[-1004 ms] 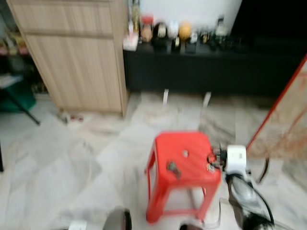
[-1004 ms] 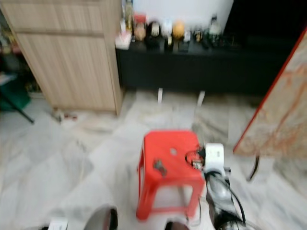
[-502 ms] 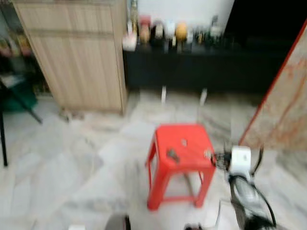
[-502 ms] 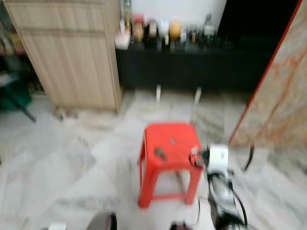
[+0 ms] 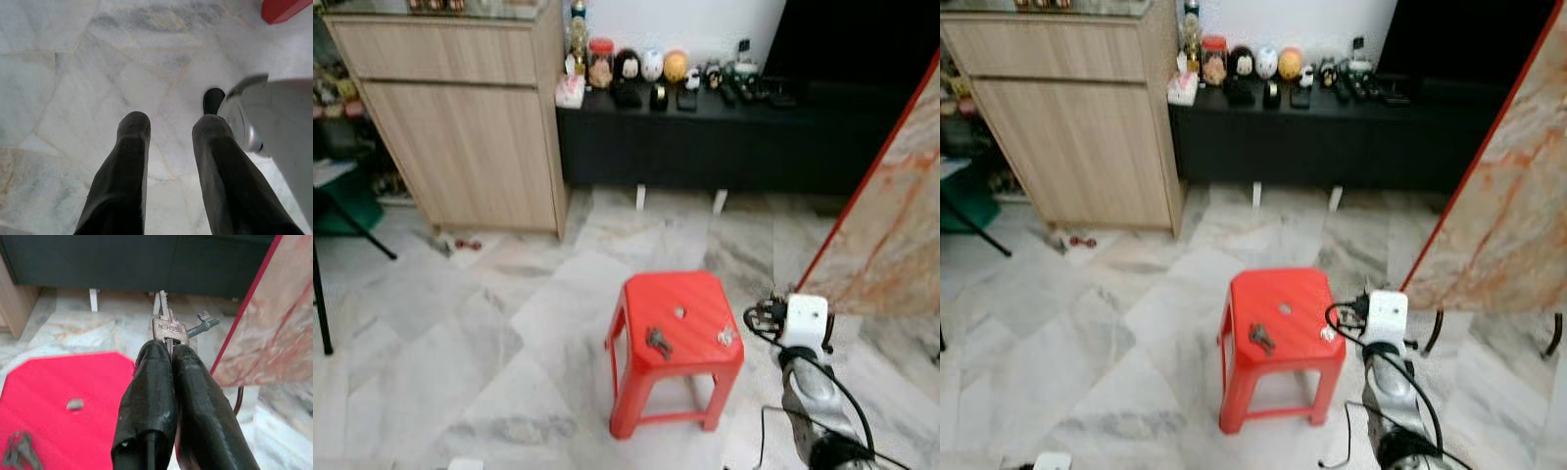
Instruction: Hang keys on a hook
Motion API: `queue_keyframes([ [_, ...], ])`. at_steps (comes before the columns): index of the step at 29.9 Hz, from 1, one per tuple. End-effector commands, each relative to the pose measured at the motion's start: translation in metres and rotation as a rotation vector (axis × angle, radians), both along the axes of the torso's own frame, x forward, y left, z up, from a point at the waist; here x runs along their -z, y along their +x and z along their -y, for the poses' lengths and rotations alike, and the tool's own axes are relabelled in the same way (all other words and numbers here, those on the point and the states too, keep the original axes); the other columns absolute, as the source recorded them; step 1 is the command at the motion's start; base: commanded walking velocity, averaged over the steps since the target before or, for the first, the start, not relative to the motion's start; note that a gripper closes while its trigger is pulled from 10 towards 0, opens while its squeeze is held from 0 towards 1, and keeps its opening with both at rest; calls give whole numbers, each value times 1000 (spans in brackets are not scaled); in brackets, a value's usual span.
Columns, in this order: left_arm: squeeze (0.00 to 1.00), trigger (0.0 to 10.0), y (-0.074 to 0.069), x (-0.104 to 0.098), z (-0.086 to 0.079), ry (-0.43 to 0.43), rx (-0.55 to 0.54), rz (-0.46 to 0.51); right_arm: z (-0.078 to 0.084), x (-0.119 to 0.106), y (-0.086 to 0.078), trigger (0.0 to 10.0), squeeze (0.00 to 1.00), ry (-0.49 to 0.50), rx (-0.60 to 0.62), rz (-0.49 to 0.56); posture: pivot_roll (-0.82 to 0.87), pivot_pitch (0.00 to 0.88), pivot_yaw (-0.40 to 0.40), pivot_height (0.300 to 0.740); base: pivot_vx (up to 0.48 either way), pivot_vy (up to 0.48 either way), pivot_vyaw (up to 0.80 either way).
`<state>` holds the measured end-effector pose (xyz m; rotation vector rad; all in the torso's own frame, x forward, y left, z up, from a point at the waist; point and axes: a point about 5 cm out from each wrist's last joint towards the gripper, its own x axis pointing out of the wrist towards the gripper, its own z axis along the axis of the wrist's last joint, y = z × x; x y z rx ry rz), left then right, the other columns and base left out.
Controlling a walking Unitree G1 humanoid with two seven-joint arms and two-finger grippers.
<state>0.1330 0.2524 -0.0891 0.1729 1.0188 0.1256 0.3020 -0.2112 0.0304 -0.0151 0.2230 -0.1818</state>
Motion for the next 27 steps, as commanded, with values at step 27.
queue_keyframes([
  [27, 0, 10000, -12, 8, 14, -5, 78, -75, 5, -14, 8, 10000, 0, -19, 38, 53, 53, 0, -108, 740, 0, -60, 0],
])
